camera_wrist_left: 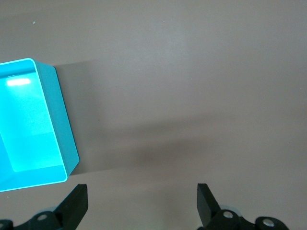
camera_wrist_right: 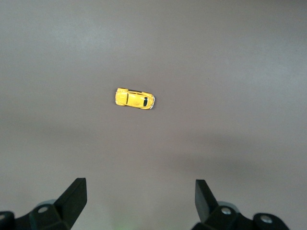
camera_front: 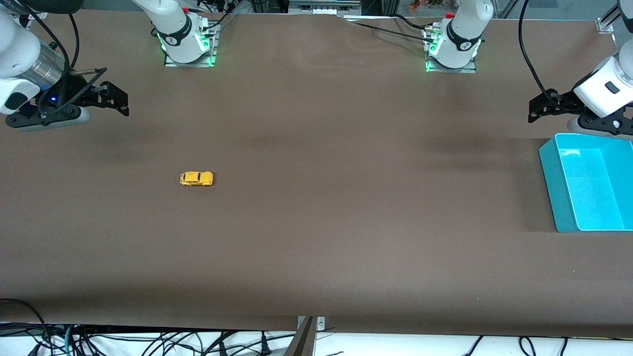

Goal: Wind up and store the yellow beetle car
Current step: 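Move the right gripper over the yellow beetle car and lower, then close the right gripper on the yellow beetle car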

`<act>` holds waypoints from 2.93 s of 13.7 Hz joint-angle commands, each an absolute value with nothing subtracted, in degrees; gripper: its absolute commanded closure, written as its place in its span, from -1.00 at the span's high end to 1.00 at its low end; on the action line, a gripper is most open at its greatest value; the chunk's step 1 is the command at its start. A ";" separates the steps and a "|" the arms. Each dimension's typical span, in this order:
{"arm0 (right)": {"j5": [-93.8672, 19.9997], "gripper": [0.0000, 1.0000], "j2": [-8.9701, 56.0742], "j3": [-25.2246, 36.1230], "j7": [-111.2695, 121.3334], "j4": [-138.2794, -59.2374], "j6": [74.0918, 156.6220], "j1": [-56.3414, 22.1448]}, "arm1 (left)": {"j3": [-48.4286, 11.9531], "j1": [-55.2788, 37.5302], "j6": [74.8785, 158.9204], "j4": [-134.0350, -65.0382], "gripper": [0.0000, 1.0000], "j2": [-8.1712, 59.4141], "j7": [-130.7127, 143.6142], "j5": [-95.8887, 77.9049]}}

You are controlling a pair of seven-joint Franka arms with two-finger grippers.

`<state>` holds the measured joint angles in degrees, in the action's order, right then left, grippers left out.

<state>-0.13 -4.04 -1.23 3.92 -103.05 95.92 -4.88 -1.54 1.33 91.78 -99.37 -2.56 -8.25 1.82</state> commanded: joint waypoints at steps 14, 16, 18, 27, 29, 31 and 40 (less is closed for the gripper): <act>0.35 1.00 -3.08 -5.97 18.69 -120.76 112.67 -5.71 | -1.85 1.49 90.70 -97.91 1.00 -1.85 -8.35 2.46; 0.35 1.00 -2.02 -7.73 24.23 -121.98 113.20 -5.71 | -1.85 1.49 90.62 -97.91 1.00 -1.85 -8.79 2.46; 0.35 1.00 -1.15 -9.57 33.52 -124.26 116.70 -5.54 | -1.85 1.58 90.62 -97.91 1.00 -1.85 -8.79 2.46; 0.26 1.00 12.82 -9.76 75.38 -131.13 146.85 -3.52 | -2.02 1.23 90.62 -97.91 1.00 -1.85 -8.88 2.46; 0.09 1.00 15.46 -9.76 80.66 -130.96 150.19 -2.29 | -1.93 1.41 90.70 -97.56 1.00 -1.85 -8.96 2.29; 0.09 1.00 18.18 -9.84 82.79 -130.96 153.70 -1.59 | -1.93 1.49 90.62 -95.37 1.00 -0.10 -8.79 2.29; 0.09 0.28 22.68 -9.93 82.79 -130.87 158.38 -1.49 | -2.02 1.23 90.00 -94.48 1.00 0.62 -8.70 1.85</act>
<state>-0.04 22.01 -9.48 81.85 -131.35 157.51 -2.13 -1.85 1.20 91.64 -96.42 -0.21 -8.24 1.82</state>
